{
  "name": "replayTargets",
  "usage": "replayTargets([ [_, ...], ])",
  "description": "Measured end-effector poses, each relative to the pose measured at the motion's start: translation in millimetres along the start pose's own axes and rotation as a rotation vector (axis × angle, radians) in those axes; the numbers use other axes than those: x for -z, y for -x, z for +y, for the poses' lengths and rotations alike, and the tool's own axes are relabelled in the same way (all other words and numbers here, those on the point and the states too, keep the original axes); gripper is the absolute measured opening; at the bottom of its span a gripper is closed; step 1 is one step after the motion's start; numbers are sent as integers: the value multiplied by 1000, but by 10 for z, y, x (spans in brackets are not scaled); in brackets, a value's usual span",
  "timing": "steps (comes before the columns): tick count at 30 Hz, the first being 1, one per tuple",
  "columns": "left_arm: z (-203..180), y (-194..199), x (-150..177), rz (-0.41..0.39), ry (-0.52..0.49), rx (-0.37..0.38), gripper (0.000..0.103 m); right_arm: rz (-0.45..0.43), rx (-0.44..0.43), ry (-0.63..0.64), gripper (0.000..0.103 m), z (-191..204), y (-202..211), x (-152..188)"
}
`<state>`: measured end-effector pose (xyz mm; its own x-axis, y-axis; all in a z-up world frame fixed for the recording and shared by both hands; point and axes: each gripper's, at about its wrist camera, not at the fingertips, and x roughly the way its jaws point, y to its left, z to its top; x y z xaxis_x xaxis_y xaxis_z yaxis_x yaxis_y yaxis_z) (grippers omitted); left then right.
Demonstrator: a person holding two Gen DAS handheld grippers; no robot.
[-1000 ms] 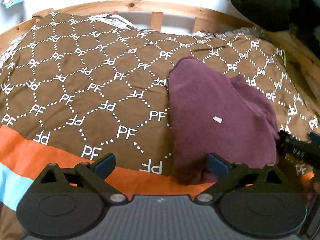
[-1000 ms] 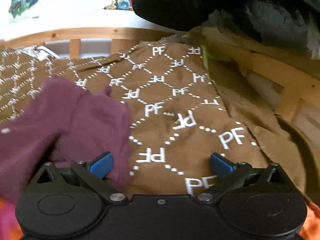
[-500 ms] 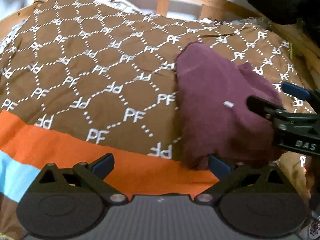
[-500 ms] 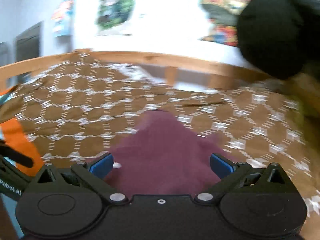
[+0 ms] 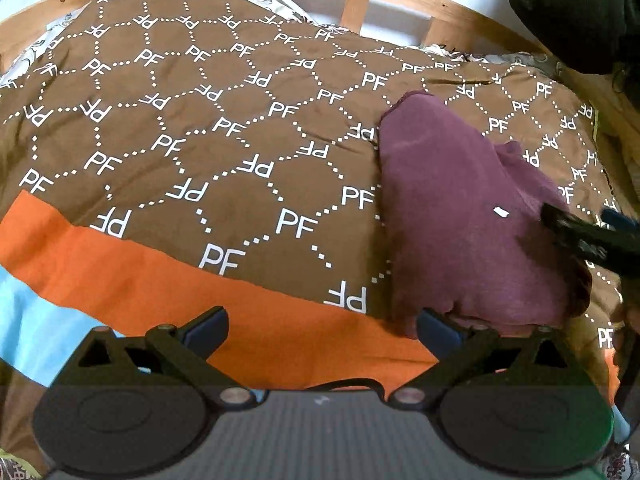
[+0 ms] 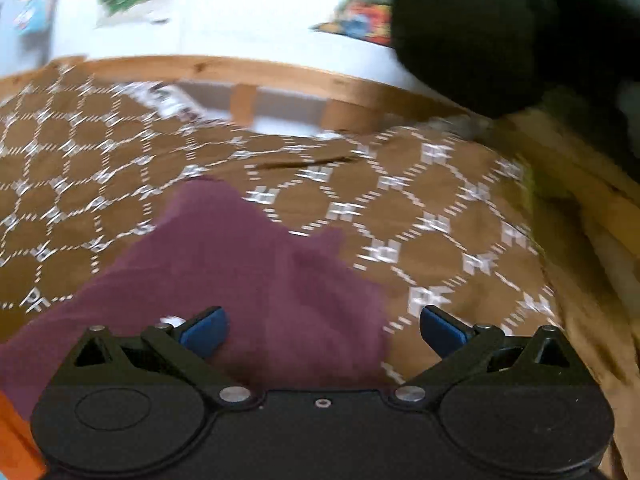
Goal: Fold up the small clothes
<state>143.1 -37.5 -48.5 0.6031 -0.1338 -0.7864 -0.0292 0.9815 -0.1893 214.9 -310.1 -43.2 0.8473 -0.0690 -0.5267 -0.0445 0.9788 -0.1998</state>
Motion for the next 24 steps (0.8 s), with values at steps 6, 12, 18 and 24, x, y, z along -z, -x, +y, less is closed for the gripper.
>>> replayTargets([
  [6,-33,38,-72,-34,42,16,102,-57,-106,-72,102,-204,314,302],
  [12,-180,47,-161,-69,18,23,102,37,-33,-102,102,-157,238,542],
  [18,-285,-60,-169,-52,9,39,103,74,-68,-127,102,-204,176,614],
  [24,-338,-249,-124,-11,-16,24,103,96,-79,-122,102,-189,127,653],
])
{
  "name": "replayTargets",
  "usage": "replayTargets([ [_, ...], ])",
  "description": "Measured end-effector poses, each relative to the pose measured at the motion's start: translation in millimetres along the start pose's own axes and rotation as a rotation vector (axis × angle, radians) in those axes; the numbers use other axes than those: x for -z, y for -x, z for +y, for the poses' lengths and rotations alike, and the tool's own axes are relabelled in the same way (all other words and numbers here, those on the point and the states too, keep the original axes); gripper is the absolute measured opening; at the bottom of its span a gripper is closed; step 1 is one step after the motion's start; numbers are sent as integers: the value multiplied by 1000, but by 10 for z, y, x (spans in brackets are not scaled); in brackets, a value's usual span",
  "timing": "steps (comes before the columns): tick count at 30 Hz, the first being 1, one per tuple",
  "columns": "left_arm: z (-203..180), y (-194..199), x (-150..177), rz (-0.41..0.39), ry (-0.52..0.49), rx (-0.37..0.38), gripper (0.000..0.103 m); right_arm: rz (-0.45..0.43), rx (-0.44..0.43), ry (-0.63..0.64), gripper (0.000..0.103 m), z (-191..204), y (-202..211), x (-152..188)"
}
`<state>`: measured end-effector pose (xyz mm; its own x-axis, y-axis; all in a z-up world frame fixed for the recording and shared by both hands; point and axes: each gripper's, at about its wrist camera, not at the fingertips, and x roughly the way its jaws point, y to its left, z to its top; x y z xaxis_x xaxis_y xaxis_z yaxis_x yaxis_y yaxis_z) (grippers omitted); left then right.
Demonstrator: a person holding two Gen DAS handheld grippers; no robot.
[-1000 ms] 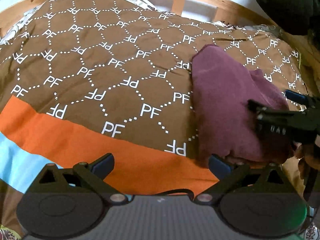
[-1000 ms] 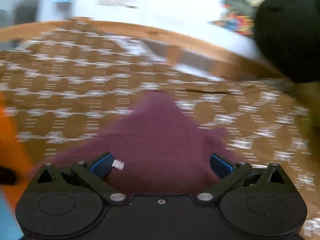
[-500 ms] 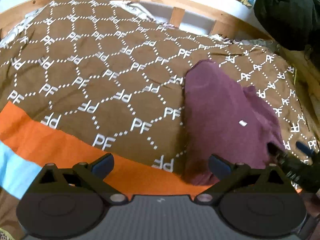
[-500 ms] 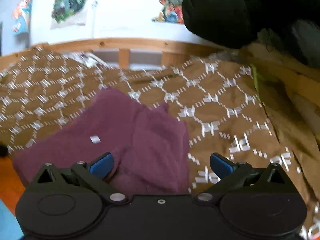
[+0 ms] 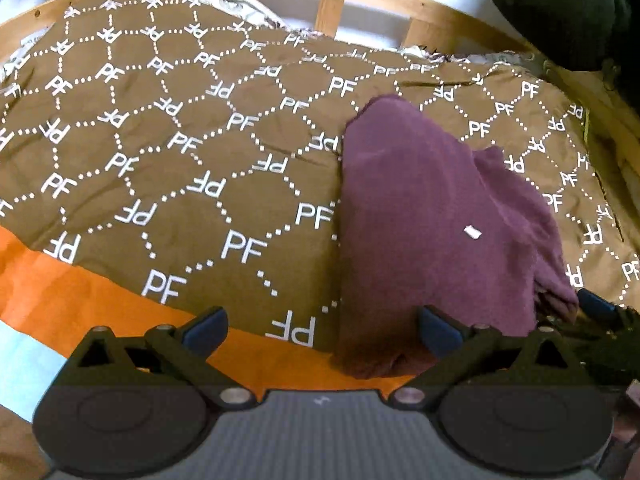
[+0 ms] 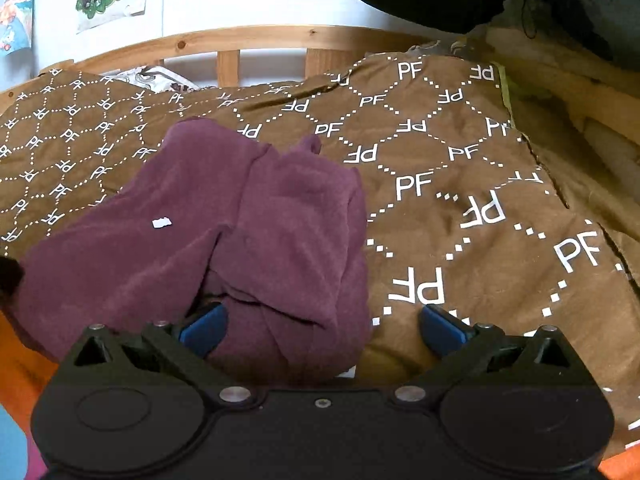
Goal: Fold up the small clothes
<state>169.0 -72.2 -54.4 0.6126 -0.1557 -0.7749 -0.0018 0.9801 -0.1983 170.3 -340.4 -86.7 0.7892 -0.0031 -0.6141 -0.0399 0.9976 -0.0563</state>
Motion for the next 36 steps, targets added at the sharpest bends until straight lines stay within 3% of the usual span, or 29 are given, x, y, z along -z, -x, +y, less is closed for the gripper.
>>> replayTargets([
  [4,20,-101,34,33,7,3,103,-45,-29,-19,102,-73,87,-37],
  [12,-44,-181,107,43,-46,-25,103,-238,-75,-86,102,-295,322,-196],
  [19,17,-159,39,70,-8,10,103,-176,-172,51,102,-187,-22,-772],
  [23,23,-132,9,64,-34,19,102,-103,-280,137,102,182,-457,-1303],
  [28,36,-152,-21,75,-49,41,102,-53,-370,200,102,687,-901,-1606],
  [32,60,-160,-14,82,-50,59,102,-11,-275,273,102,907,-1201,-1599],
  [36,62,-155,-9,76,-64,72,102,46,-163,269,102,872,-1419,-1542],
])
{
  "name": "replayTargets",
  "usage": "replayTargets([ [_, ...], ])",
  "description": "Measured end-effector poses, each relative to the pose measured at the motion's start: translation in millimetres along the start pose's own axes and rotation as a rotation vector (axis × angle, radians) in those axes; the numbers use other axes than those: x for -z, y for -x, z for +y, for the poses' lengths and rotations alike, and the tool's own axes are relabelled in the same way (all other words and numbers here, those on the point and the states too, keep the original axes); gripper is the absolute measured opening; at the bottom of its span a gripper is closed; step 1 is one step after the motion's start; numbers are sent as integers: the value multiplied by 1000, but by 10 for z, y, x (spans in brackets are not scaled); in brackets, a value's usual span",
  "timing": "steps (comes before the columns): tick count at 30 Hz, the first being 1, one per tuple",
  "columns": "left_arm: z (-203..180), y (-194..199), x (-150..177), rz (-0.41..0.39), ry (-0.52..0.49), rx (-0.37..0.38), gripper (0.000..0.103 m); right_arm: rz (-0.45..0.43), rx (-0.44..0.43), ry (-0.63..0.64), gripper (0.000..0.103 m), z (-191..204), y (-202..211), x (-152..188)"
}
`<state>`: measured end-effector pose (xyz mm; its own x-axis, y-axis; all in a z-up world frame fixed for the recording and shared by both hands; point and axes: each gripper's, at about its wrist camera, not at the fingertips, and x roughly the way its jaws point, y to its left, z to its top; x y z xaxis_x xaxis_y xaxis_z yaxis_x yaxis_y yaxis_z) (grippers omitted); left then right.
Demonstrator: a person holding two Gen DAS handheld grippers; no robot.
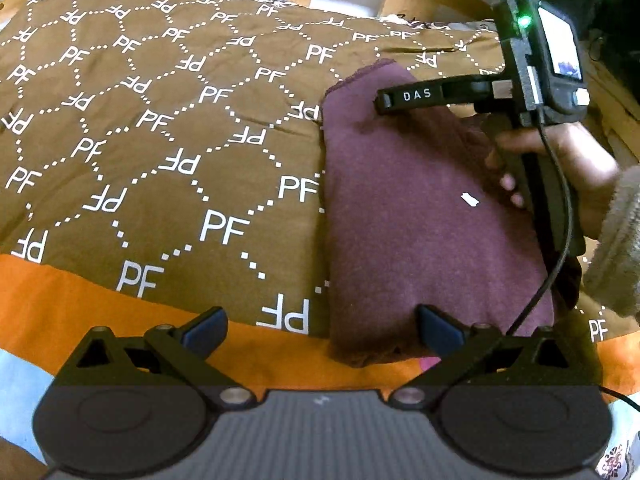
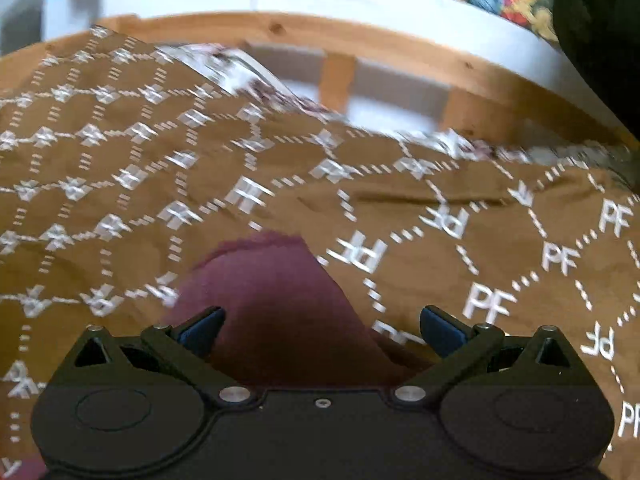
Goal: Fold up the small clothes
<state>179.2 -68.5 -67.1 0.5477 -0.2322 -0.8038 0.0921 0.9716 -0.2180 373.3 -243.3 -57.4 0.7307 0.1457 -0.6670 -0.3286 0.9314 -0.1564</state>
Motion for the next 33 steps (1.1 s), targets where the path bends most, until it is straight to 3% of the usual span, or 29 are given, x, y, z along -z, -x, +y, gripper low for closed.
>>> replayTargets([
  [5,15,5,-16,5,1,10,102,24,-3,-47,102,-99,-62,136],
  [10,22,89,-4,-28,-1,19,103,-67,-36,-114,102,-268,283,247],
  [17,-24,76,-3,-21,18,9,103,-74,38,-99,102,-373,519,404],
  [22,-14,76,15,-22,19,4,102,-181,3,-199,102,-535,791,508],
  [27,-10,51,13,-14,33,5,103,-160,72,-208,101,-642,933,651],
  [32,-9,48,30,-13,38,1,102,-105,78,-214,73,-669,937,834],
  [33,-11,51,32,-13,36,0,102,-102,69,-221,60,-658,942,875],
])
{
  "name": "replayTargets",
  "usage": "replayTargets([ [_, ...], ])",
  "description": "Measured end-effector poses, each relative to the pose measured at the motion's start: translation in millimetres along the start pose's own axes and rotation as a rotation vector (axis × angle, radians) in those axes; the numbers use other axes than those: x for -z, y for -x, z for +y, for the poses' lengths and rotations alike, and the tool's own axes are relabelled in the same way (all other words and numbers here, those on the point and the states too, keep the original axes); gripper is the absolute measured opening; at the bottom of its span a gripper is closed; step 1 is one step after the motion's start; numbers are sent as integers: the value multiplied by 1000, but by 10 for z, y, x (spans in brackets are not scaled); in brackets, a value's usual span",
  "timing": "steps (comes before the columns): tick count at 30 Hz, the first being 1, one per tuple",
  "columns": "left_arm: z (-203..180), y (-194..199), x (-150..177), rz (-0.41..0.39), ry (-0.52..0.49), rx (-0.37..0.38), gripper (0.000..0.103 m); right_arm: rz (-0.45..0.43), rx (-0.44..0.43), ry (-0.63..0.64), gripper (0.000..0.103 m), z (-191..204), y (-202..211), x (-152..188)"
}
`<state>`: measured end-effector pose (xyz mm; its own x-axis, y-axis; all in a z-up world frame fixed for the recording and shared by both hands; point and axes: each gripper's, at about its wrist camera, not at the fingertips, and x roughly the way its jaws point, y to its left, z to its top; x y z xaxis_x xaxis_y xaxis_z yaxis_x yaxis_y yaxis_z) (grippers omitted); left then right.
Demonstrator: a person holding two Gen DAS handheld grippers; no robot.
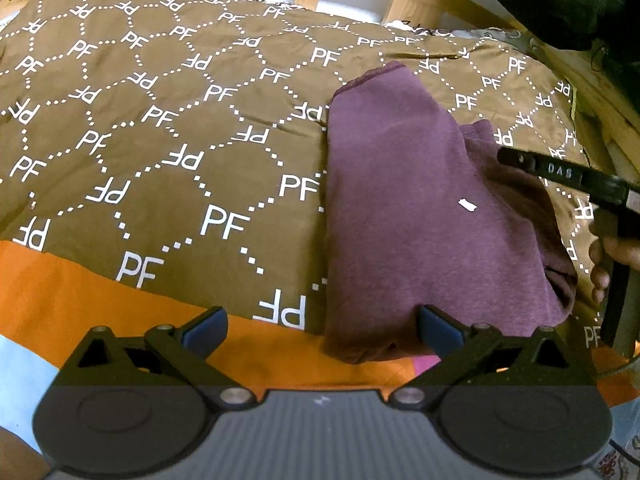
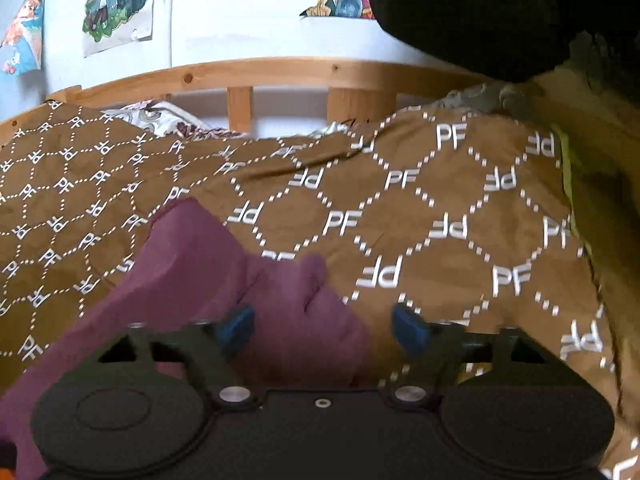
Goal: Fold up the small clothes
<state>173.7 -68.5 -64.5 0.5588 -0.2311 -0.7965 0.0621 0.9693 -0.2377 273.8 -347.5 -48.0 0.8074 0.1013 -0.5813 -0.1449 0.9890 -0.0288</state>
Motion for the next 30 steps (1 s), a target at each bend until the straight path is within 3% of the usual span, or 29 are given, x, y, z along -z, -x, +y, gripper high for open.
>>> replayTargets([
  [1,-2,1,1,0,0,-1,102,3,-4,-7,48,-2,12,29],
  [2,-6,1,3,0,0,-3,102,6,-4,-10,43,0,24,60],
  [4,-12,1,4,1,1,-6,102,-4,6,-3,24,21,42,97],
  [6,-14,-1,0,3,3,-7,102,-19,-5,-7,13,3,90,111],
  [15,25,-3,-33,-8,5,22,103,0,29,-63,10,-152,188,240],
  [17,20,6,-41,-13,3,23,103,9,10,-123,18,-217,178,302],
  [19,15,29,-40,-28,-5,19,103,-5,1,-180,35,-277,224,344],
  [23,-14,42,-40,-41,-18,8,103,-37,-44,-232,58,-327,371,495],
  [25,-26,36,-31,-36,-22,2,103,-56,-65,-225,77,-312,458,585],
  [30,-35,33,-19,-32,-2,-5,103,-65,-130,-236,92,-323,511,681],
])
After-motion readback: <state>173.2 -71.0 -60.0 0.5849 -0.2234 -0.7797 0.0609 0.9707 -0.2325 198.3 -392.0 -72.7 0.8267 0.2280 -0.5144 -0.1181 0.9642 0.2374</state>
